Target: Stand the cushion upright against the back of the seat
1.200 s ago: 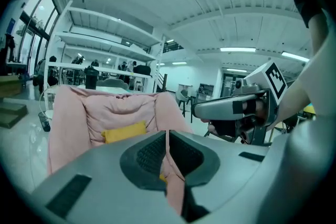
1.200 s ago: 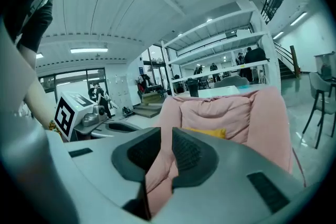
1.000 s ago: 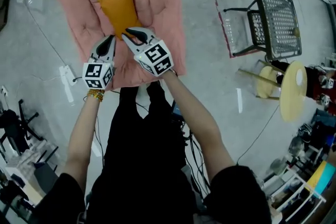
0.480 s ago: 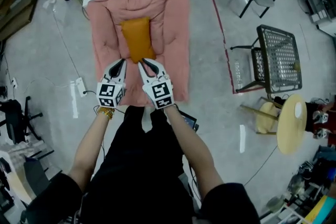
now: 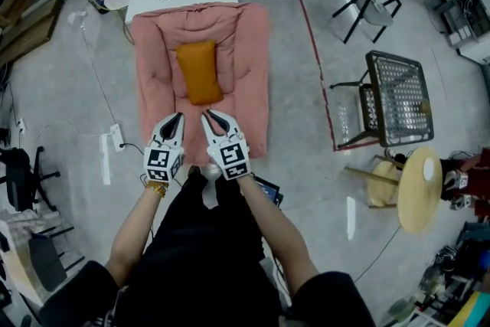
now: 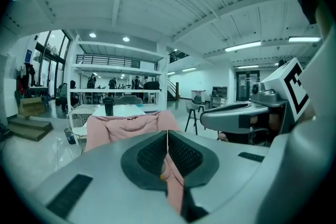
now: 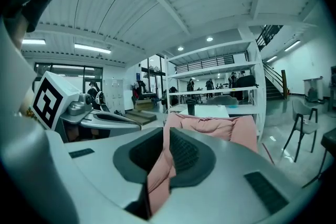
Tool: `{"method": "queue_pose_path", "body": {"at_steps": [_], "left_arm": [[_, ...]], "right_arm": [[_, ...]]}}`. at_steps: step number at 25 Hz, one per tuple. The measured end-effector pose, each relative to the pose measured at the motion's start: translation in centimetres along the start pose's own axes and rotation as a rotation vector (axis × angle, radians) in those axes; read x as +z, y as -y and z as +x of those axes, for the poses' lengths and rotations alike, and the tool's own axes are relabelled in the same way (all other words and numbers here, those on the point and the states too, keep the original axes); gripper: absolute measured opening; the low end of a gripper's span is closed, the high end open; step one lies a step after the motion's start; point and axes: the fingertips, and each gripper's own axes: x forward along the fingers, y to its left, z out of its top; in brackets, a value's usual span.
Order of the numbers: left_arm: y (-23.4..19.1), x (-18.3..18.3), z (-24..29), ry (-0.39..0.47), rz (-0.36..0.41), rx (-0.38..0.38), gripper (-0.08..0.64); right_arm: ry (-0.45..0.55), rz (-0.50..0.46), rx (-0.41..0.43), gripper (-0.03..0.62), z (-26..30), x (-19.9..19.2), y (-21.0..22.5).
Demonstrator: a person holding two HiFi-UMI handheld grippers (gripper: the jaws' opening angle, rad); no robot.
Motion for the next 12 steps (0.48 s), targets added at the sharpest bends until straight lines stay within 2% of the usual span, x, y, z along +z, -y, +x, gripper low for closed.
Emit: {"method": "queue_pose_path", "body": {"at_steps": [5, 9, 12], "left_arm": [[0.5, 0.8, -2.8, 0.037, -0.008, -0.040, 0.018], [0.7, 0.4, -7.8, 0.040, -0.005, -0.079, 0.018], [1.3, 1.4, -10.4, 0.069, 0.033, -0.107, 0.018]], "right_arm": [[-0.008, -0.031, -0.020, 0.046, -1.6, 0.7, -2.0], [-0.020, -0.078, -0.019, 0.046, -3.4, 0.4, -7.0], [-0.002, -0.102, -0.027, 0.046, -4.6, 1.6, -9.8]]}}
